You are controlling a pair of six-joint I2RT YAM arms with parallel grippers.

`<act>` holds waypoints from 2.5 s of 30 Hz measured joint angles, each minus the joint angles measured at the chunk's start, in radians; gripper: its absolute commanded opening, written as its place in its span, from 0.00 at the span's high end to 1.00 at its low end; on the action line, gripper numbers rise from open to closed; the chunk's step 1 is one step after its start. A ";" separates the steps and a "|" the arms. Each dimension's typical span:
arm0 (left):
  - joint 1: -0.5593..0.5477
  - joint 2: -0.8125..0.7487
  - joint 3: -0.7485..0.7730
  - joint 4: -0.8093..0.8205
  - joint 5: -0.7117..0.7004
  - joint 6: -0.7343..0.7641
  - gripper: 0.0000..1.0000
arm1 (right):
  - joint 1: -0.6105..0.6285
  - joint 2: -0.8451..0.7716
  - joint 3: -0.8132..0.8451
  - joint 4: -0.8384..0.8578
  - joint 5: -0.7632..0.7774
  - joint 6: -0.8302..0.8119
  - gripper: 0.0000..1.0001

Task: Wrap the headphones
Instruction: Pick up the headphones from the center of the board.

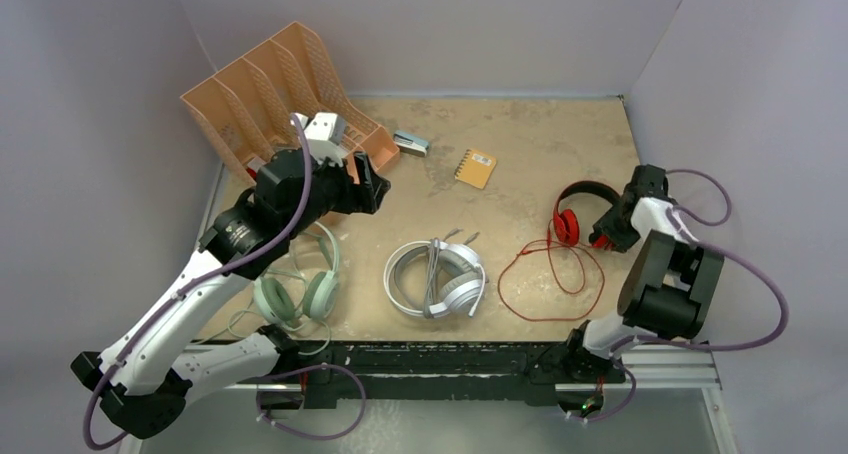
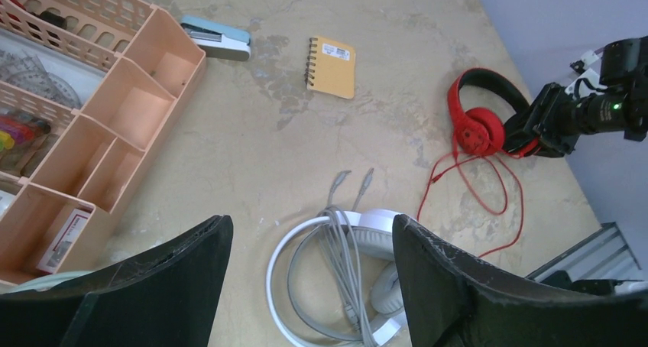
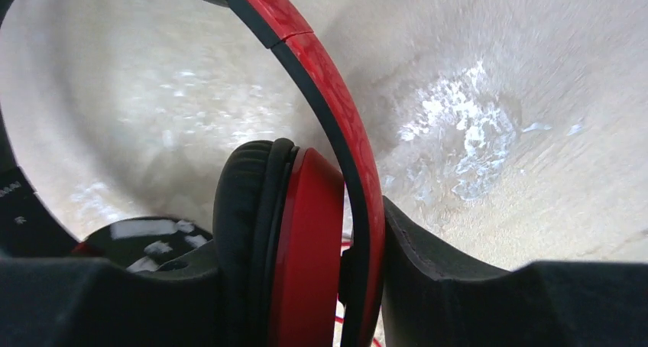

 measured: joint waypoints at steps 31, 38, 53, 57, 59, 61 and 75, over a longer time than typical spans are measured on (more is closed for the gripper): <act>0.025 0.496 0.420 0.082 0.016 -0.059 0.29 | 0.689 0.010 0.581 0.210 -0.327 -0.933 1.00; 0.025 0.557 0.380 0.080 -0.079 0.034 0.30 | 0.808 0.098 0.633 0.082 -0.293 -1.000 1.00; 0.057 0.560 0.122 0.185 -0.130 0.105 0.47 | 0.905 0.134 0.725 0.014 -0.186 -1.014 1.00; 0.099 0.562 0.107 0.213 -0.117 0.105 0.40 | 0.935 0.157 0.724 0.000 -0.168 -1.017 1.00; 0.110 0.562 0.100 0.224 -0.117 0.105 0.38 | 0.945 0.169 0.724 -0.002 -0.165 -1.018 1.00; 0.111 0.562 0.094 0.230 -0.118 0.106 0.40 | 0.951 0.180 0.724 -0.006 -0.162 -1.018 1.00; 0.111 0.562 0.085 0.235 -0.113 0.107 0.48 | 0.970 0.198 0.724 -0.011 -0.163 -1.014 1.00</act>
